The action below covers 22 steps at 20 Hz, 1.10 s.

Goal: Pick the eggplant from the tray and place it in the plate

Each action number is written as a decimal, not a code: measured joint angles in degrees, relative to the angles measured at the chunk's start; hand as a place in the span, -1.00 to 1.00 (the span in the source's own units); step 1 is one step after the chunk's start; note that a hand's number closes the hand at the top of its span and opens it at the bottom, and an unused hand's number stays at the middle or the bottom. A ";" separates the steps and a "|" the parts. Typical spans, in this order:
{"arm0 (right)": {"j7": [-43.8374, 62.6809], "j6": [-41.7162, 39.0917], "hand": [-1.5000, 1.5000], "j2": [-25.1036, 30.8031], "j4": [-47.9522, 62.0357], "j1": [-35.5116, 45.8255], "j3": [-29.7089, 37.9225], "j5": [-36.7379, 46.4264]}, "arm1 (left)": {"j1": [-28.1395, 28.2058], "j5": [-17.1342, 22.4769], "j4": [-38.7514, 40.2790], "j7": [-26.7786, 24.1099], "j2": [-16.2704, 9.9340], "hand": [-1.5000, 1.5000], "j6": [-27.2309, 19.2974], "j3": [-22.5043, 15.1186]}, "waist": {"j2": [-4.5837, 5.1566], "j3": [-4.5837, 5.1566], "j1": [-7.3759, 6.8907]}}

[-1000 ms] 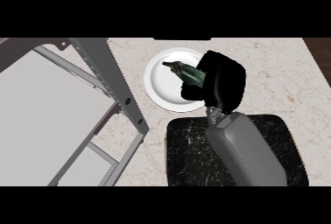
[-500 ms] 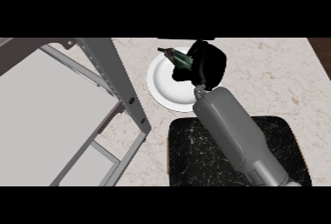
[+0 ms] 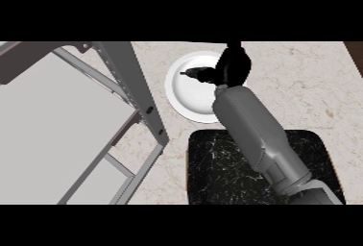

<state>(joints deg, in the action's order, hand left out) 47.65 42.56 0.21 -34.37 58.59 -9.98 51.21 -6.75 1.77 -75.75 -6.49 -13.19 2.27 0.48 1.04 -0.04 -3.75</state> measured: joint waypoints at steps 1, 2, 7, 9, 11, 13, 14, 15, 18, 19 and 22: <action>-0.91 1.48 -1.00 0.00 0.65 0.25 0.44 -1.18 | -0.37 -0.18 -0.15 0.32 0.30 0.00 -0.26 -0.19 | 0.01 -0.01 0.02; -2.15 3.06 -1.00 -0.01 0.71 0.11 0.99 -2.04 | -0.88 0.10 -0.17 0.82 -0.07 0.00 -0.13 0.29 | -0.04 -0.01 0.28; -7.97 12.45 -1.00 0.05 -2.52 -2.63 2.84 -6.71 | 0.26 0.02 0.02 -0.14 0.09 0.00 -0.09 0.51 | -0.28 -0.04 1.01; -10.76 14.51 -1.00 0.06 -5.65 -4.28 3.79 -9.52 | 0.76 0.15 0.19 -0.45 -0.10 0.00 0.06 0.87 | -0.48 -0.05 1.61; -14.07 16.49 -1.00 0.06 -9.41 -6.71 4.46 -13.33 | 0.95 0.49 0.02 -0.09 -0.55 0.00 0.32 1.39 | -0.57 -0.08 1.93; -17.88 17.84 -1.00 0.13 -13.99 -10.49 4.69 -17.23 | 0.91 0.38 -0.02 0.16 -0.37 0.00 -0.12 1.58 | -0.71 -0.08 2.52; -20.00 18.27 -1.00 0.12 -16.87 -12.99 4.79 -19.00 | 1.42 0.64 -0.43 0.28 -0.75 0.00 0.12 1.94 | -0.83 -0.09 2.84; -22.04 18.36 -1.00 0.34 -19.88 -15.68 4.72 -20.68 | 1.78 0.83 -0.18 -0.11 -0.87 0.00 0.21 2.35 | -0.90 -0.08 3.19; -27.95 17.69 -1.00 0.69 -28.19 -24.53 3.51 -25.21 | 3.34 0.44 -1.17 -0.30 -0.69 0.00 -0.02 2.30 | -1.06 -0.05 3.69; -29.73 16.84 -1.00 1.33 -31.26 -27.83 2.93 -26.63 | 3.48 0.45 -0.98 -0.52 -0.78 0.00 0.09 2.50 | -1.11 -0.05 3.92; -36.58 13.45 -1.00 3.61 -37.82 -35.79 2.62 -32.10 | 3.96 0.59 -1.73 -0.50 -0.80 0.00 0.53 2.66 | -1.11 -0.04 4.00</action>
<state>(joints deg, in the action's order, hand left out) 11.07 56.01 3.82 -72.19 22.80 -7.37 19.11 -2.79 2.35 -77.48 -7.00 -13.99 2.81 3.15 -0.06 -0.08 0.25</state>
